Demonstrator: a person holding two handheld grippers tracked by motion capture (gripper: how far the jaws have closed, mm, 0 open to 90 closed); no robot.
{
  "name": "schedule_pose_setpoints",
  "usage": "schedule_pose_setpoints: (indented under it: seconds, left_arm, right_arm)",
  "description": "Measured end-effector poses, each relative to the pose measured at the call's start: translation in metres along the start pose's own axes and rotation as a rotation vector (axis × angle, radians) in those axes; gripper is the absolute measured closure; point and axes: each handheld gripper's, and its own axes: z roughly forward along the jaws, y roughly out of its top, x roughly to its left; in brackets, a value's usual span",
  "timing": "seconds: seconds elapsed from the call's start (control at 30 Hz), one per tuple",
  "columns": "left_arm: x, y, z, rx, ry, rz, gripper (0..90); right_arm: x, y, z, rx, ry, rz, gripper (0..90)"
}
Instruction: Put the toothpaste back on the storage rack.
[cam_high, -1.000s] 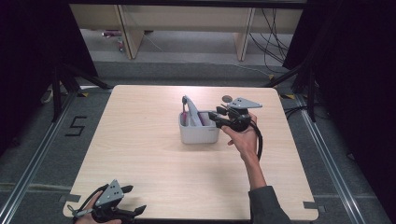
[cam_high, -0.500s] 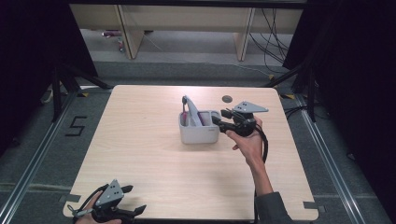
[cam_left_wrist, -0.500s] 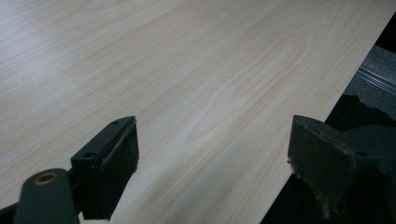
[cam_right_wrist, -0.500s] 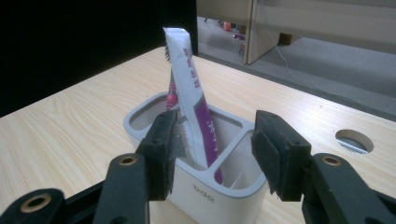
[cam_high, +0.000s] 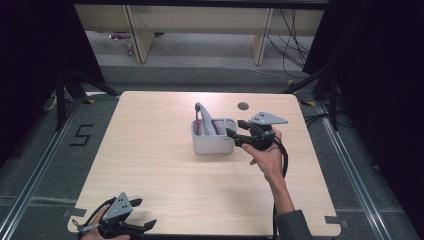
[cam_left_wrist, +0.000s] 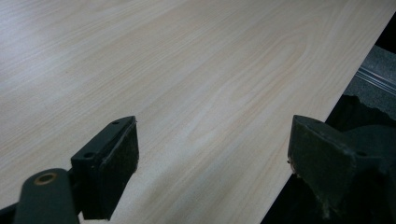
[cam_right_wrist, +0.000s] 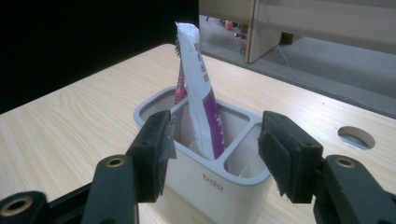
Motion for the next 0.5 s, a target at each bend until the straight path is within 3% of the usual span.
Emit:
schedule_pose_setpoints:
  seconds: [0.1, 0.13, 0.17, 0.33, 0.37, 0.4, 0.47, 0.5]
  left_arm:
    - [0.000, -0.001, 0.001, -0.016, -0.001, -0.004, 16.1]
    - [0.000, 0.000, 0.001, -0.009, 0.002, -0.003, 16.1]
    - [0.000, -0.001, 0.001, -0.013, 0.002, -0.002, 16.1]
    - [0.001, 0.000, -0.001, 0.000, -0.003, 0.011, 16.1]
    - [0.000, 0.000, 0.000, -0.016, -0.001, -0.006, 16.1]
    - [0.000, 0.000, 0.000, -0.018, 0.000, -0.006, 16.1]
    - [0.000, 0.000, 0.000, -0.023, 0.006, -0.008, 16.1]
    - [0.000, 0.000, 0.000, -0.017, 0.007, -0.004, 16.1]
  right_arm:
    - [0.001, -0.002, -0.001, 0.006, 0.004, 0.033, 41.0]
    - [0.001, -0.002, -0.002, 0.009, -0.013, 0.015, 40.6]
    - [0.000, -0.002, -0.003, 0.008, -0.001, 0.011, 39.7]
    - [0.003, -0.005, -0.007, 0.022, -0.011, 0.023, 34.0]
    - [0.002, -0.005, -0.008, 0.022, -0.016, 0.011, 33.3]
    - [0.004, -0.006, -0.010, 0.021, -0.016, 0.035, 33.0]
    - [0.003, -0.007, -0.012, 0.013, -0.011, 0.015, 32.9]
    - [0.004, -0.008, -0.014, 0.010, -0.010, 0.040, 32.6]
